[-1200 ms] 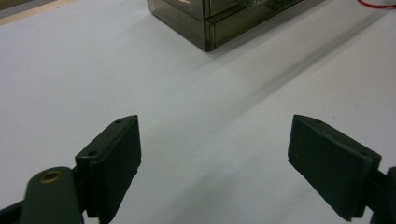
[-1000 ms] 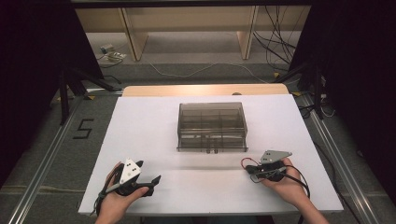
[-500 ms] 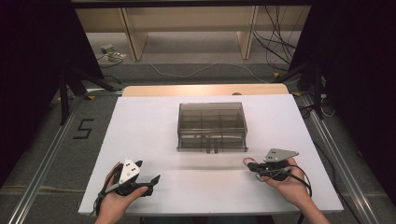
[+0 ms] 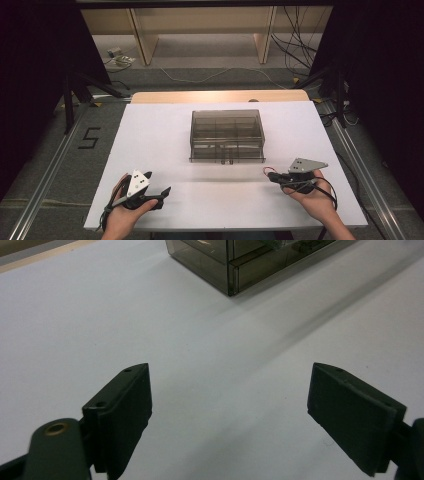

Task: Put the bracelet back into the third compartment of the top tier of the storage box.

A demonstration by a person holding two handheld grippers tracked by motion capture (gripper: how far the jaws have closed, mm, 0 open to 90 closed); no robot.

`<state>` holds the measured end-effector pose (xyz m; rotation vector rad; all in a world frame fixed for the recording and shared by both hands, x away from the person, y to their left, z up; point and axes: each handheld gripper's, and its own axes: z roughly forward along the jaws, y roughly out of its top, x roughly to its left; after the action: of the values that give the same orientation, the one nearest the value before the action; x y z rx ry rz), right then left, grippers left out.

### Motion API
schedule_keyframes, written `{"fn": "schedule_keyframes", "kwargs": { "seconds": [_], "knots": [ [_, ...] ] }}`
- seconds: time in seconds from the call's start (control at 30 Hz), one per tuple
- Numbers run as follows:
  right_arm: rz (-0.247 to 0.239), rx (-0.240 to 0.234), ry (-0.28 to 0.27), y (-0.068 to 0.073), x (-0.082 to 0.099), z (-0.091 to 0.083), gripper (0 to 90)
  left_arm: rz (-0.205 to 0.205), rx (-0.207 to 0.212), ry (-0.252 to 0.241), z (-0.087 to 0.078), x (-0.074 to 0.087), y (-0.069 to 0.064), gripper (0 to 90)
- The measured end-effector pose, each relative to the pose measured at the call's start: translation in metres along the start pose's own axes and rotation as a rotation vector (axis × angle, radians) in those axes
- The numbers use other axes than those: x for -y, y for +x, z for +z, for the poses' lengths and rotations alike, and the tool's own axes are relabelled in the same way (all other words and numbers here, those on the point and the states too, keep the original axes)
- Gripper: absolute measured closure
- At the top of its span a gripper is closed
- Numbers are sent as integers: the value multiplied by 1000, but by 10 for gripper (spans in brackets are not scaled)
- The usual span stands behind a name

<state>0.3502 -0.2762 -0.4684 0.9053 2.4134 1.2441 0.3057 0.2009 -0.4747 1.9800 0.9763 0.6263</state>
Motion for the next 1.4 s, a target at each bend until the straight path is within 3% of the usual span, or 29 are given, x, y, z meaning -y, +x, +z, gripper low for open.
{"fn": "schedule_keyframes", "kwargs": {
  "seconds": [1.4],
  "knots": [
    [-10, 37, -71, 2, -13, -20, 884, -3, -7, -9, -1, 0, 1, 178]
  ]
}}
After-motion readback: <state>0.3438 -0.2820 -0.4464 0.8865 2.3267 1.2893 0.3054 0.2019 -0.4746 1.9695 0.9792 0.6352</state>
